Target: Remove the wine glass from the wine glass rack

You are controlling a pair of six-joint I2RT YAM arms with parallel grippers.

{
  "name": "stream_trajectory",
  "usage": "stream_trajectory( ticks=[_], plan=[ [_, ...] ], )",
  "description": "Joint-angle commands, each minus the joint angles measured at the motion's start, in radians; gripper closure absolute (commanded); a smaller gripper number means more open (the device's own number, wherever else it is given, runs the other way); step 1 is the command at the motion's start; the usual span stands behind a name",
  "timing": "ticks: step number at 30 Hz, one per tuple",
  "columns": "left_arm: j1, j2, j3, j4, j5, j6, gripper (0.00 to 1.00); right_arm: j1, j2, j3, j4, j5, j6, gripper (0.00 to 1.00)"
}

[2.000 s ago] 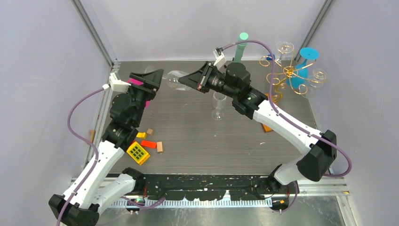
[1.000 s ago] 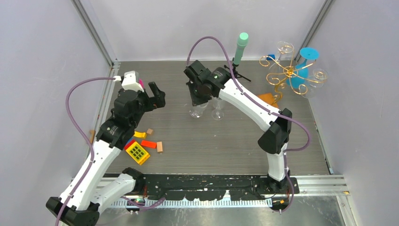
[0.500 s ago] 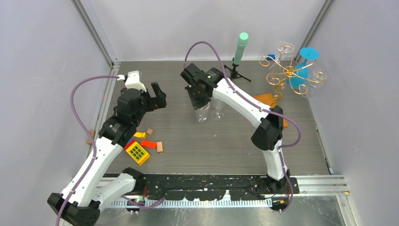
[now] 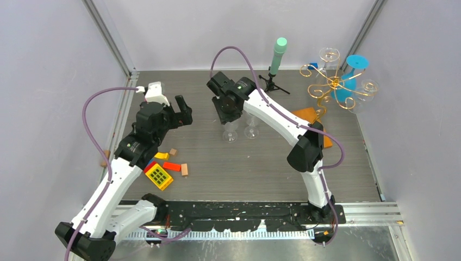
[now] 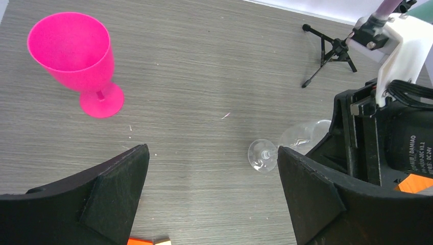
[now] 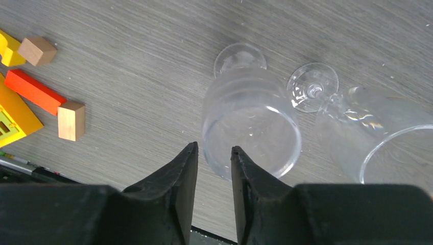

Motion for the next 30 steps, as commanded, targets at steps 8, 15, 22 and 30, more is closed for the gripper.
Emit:
stream_trajectory(
  ticks=[8, 15, 22, 30],
  plan=[
    [-0.002, -0.015, 0.058, -0.004, 0.004, 0.026, 0.0, -0.005, -0.044, 0.131, 0.009, 0.045, -0.019, 0.54],
    [-0.002, -0.038, 0.059, -0.013, -0.001, 0.036, 0.0, -0.012, -0.161, 0.088, 0.082, 0.013, -0.01, 0.52],
    [-0.002, -0.063, 0.06, -0.016, 0.059, 0.064, 0.0, -0.059, -0.367, -0.028, 0.127, 0.227, 0.013, 0.5],
    [-0.003, -0.068, 0.04, 0.026, 0.175, 0.088, 0.0, -0.286, -0.651, -0.209, 0.163, 0.311, 0.036, 0.4]
  ],
)
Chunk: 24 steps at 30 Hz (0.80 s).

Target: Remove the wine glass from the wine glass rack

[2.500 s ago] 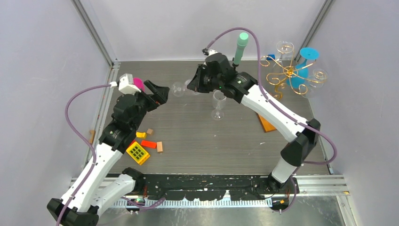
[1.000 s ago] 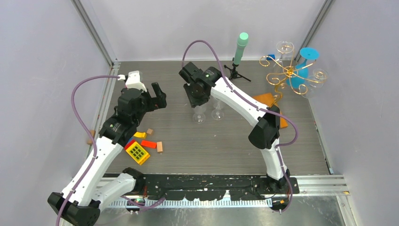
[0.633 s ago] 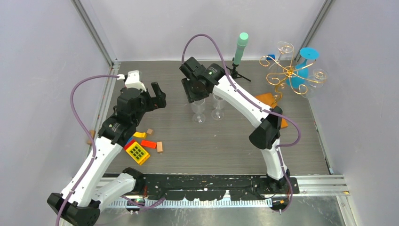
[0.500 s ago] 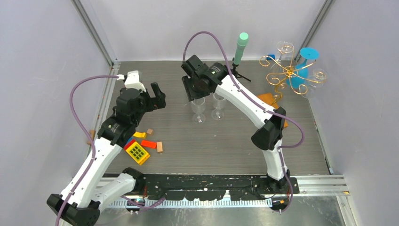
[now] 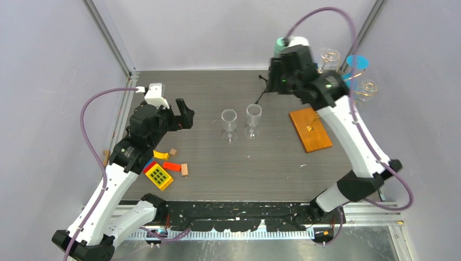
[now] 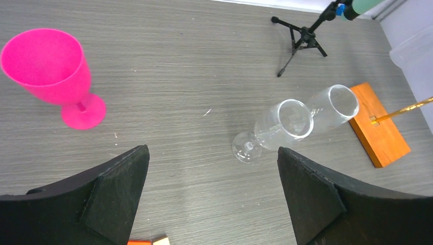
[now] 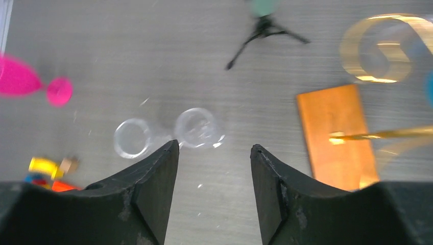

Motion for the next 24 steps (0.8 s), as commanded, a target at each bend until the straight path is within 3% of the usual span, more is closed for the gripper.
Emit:
stream_trajectory(
  ticks=[1, 6, 12, 19, 24],
  plan=[
    [-0.002, -0.013, 0.025, 0.049, 0.073, 0.036, 0.0, -0.119, -0.153, -0.049, 0.053, 0.105, 0.023, 0.39],
    [-0.003, -0.001, 0.023, 0.066, 0.078, 0.044, 0.0, -0.201, -0.265, -0.063, 0.072, 0.186, 0.009, 0.3],
    [-0.002, 0.024, 0.021, 0.074, 0.102, 0.056, 0.0, -0.47, -0.251, -0.008, 0.058, 0.119, -0.004, 0.18],
    [-0.003, 0.023, -0.004, 0.091, 0.121, 0.068, 0.0, -0.801, -0.139, 0.09, 0.052, -0.235, 0.054, 0.17],
    [-0.002, 0.035, -0.006, 0.091, 0.124, 0.074, 0.0, -0.927, -0.052, 0.106, 0.088, -0.491, 0.161, 0.3]
  ],
)
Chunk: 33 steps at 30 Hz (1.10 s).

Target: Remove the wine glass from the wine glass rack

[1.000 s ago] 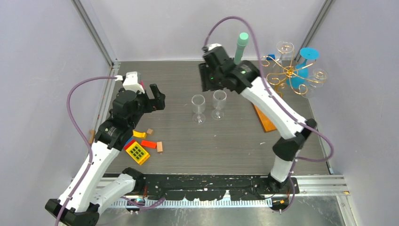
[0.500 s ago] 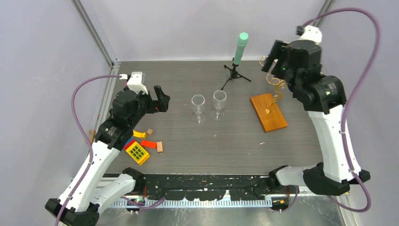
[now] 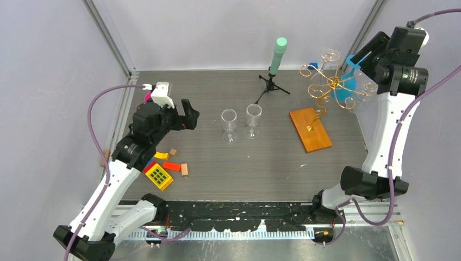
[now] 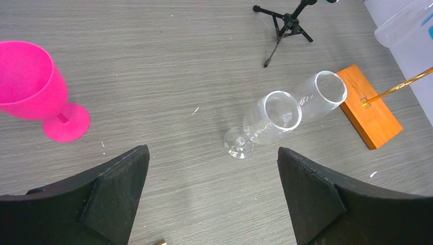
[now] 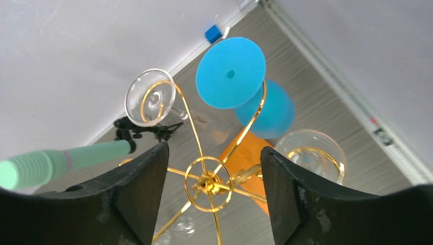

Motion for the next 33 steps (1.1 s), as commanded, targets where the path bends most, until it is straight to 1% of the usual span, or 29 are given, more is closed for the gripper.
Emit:
stream_trajectory(
  ticks=[1, 4, 6, 11, 16, 19, 28, 33],
  plan=[
    [-0.002, 0.005, -0.005, 0.057, 0.017, 0.025, 0.0, -0.049, 0.058, 0.04, 0.063, -0.278, 0.101, 0.33],
    [-0.002, 0.007, -0.007, 0.057, 0.016, 0.03, 0.0, -0.053, 0.076, 0.008, 0.129, -0.33, 0.157, 0.41],
    [-0.002, 0.007, -0.008, 0.056, 0.017, 0.032, 0.0, -0.056, 0.074, -0.032, 0.19, -0.355, 0.194, 0.44],
    [-0.002, 0.008, -0.006, 0.054, 0.006, 0.038, 0.0, -0.055, 0.092, -0.078, 0.261, -0.369, 0.261, 0.48],
    [-0.003, -0.005, 0.002, 0.034, -0.043, 0.054, 0.0, -0.057, 0.107, -0.122, 0.334, -0.388, 0.349, 0.57],
    [-0.002, -0.02, -0.001, 0.035, -0.055, 0.056, 0.0, -0.057, 0.128, -0.136, 0.362, -0.393, 0.389, 0.61],
    [-0.002, -0.034, -0.005, 0.037, -0.072, 0.058, 0.0, -0.057, 0.144, -0.159, 0.366, -0.365, 0.416, 0.61],
    [-0.003, -0.032, -0.004, 0.039, -0.073, 0.055, 0.0, -0.057, 0.152, -0.172, 0.381, -0.371, 0.415, 0.59]
  ],
)
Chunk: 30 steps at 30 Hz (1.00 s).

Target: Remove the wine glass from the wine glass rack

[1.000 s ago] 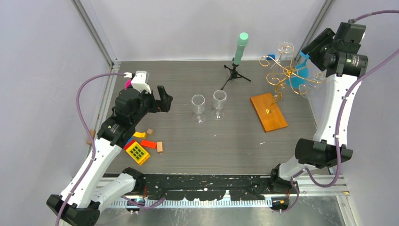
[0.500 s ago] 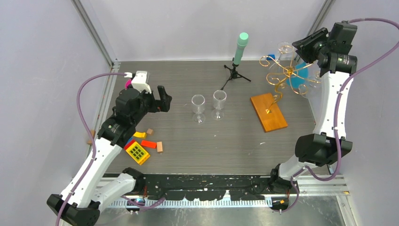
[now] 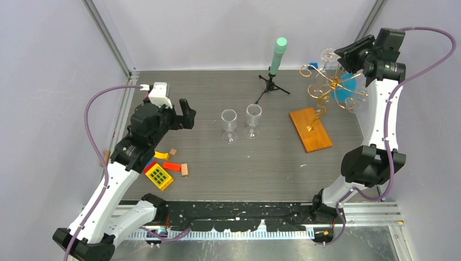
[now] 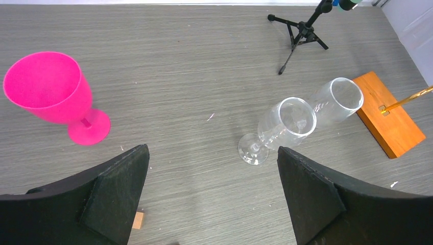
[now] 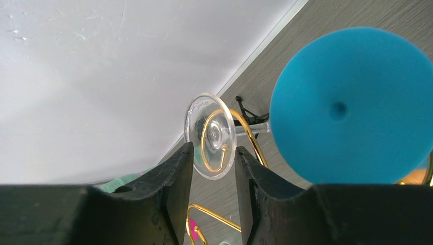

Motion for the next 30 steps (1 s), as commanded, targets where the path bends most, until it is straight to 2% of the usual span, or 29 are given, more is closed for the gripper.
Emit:
stream_trajectory(
  ticks=[1, 16, 30],
  plan=[
    [-0.002, -0.013, -0.001, 0.027, -0.018, 0.011, 0.0, -0.005, -0.007, -0.013, 0.066, 0.001, 0.013, 0.58],
    [-0.002, -0.022, -0.005, 0.024, -0.046, 0.01, 0.0, -0.002, -0.003, -0.042, 0.078, 0.045, 0.01, 0.58],
    [-0.002, -0.025, -0.014, 0.029, -0.077, -0.001, 0.0, 0.001, 0.027, -0.063, 0.151, 0.004, 0.048, 0.61]
  ],
)
